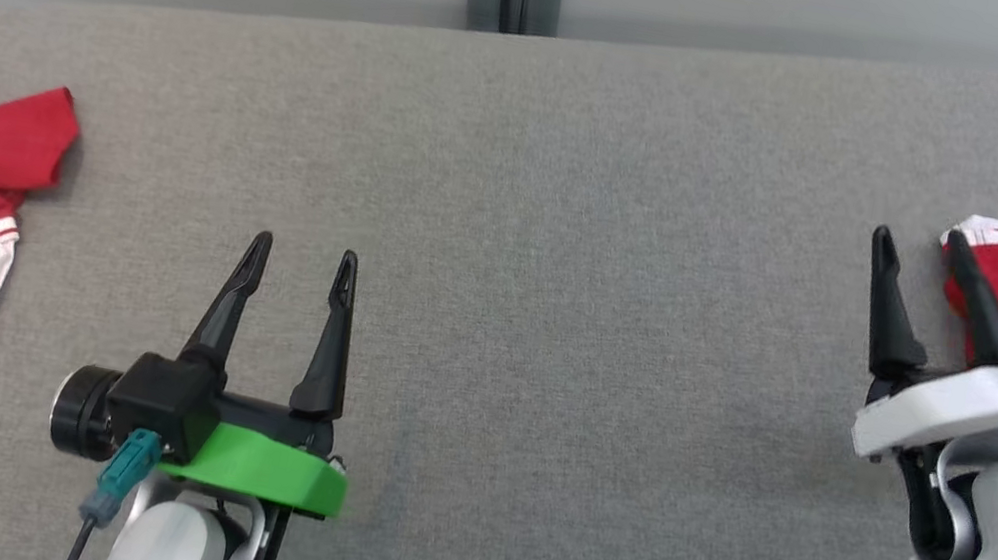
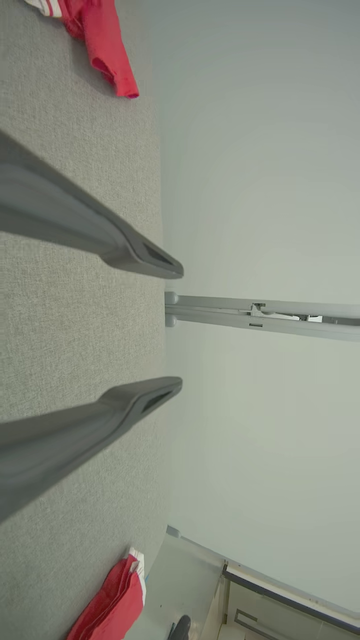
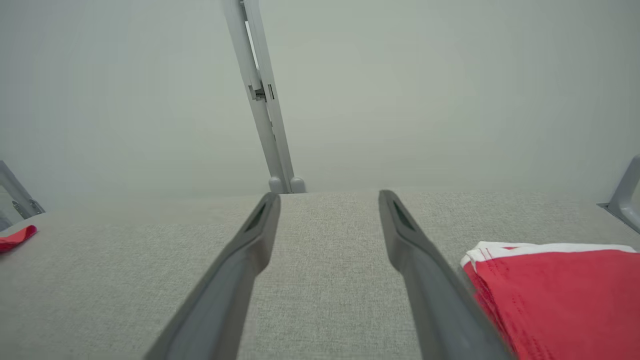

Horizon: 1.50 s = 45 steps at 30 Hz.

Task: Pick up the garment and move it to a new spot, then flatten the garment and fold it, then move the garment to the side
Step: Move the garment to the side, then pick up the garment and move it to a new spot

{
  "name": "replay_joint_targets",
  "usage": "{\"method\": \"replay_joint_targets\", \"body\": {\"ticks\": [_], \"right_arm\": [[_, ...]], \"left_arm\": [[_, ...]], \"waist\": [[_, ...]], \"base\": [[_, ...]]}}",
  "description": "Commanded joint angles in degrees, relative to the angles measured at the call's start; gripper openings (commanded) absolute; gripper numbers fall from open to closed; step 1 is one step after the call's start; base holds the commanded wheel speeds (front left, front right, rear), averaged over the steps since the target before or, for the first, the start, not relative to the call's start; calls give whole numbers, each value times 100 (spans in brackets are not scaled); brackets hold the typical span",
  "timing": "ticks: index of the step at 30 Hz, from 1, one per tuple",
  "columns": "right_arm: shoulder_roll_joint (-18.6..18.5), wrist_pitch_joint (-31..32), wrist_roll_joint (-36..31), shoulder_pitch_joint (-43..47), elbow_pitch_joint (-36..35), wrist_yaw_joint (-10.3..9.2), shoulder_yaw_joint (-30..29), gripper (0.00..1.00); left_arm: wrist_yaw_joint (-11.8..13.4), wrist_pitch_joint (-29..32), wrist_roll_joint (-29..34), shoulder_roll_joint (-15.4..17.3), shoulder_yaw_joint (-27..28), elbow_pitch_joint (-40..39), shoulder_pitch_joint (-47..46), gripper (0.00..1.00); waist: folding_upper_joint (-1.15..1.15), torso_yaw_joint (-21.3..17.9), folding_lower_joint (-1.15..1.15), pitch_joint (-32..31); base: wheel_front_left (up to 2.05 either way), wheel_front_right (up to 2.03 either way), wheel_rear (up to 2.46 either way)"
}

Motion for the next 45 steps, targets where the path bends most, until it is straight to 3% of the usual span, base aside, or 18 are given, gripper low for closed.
{"method": "replay_joint_targets", "body": {"ticks": [1, 8, 14, 45], "right_arm": [[104, -21, -113, 279, -221, -9, -58, 100], [958, -21, -513, 1512, -1508, -7, -778, 100], [1341, -22, -735, 2191, -2110, -8, -1051, 100], [1430, -23, -1402, 2417, -2175, -8, -1195, 100]], "left_arm": [[-8, 4, -6, 20, 44, 21, 133, 100], [-100, 5, -88, 21, 181, 112, 430, 100], [-65, 5, -185, 21, 212, 97, 677, 100], [-30, 5, -194, 21, -113, 217, 721, 100]], "waist": [[0, 267, 0, -385], [0, 364, 0, -604], [0, 383, 0, -730], [0, 356, 0, -714]], "base": [[0, 0, 0], [0, 0, 0], [0, 0, 0], [0, 0, 0]]}}
